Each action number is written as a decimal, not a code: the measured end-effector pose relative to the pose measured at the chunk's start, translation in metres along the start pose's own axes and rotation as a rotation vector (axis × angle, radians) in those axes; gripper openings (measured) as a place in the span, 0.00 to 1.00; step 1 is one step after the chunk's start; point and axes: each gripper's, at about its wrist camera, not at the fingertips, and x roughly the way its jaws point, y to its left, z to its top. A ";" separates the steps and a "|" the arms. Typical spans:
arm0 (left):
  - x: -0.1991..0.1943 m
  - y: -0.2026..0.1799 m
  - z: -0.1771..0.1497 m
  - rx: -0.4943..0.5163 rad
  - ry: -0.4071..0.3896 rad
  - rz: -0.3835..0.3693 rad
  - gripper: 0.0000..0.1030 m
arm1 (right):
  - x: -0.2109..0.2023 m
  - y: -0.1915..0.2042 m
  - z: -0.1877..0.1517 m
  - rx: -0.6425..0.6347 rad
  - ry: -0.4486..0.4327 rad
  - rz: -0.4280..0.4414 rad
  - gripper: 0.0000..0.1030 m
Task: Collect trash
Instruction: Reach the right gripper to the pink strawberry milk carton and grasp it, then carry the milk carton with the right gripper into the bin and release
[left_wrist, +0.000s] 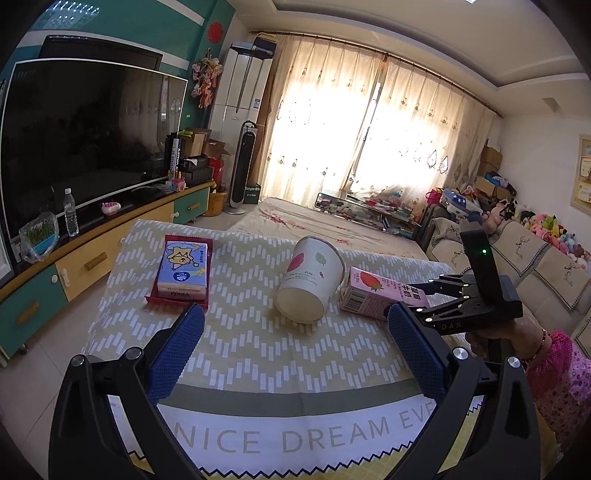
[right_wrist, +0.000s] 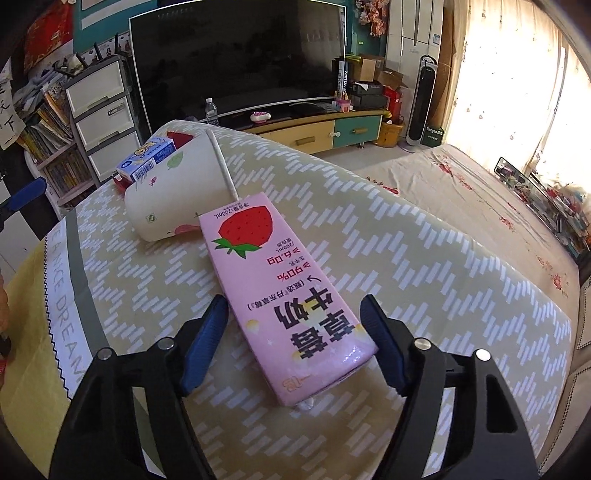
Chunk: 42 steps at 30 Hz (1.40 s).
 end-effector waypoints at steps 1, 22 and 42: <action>0.000 0.000 0.000 0.000 0.000 -0.001 0.95 | -0.002 0.001 -0.002 0.008 -0.003 0.008 0.64; 0.002 -0.007 -0.003 0.019 0.012 -0.015 0.95 | -0.098 0.060 -0.098 0.176 -0.077 -0.070 0.46; -0.002 -0.018 -0.005 0.049 0.014 -0.030 0.95 | -0.240 0.006 -0.228 0.562 -0.240 -0.385 0.47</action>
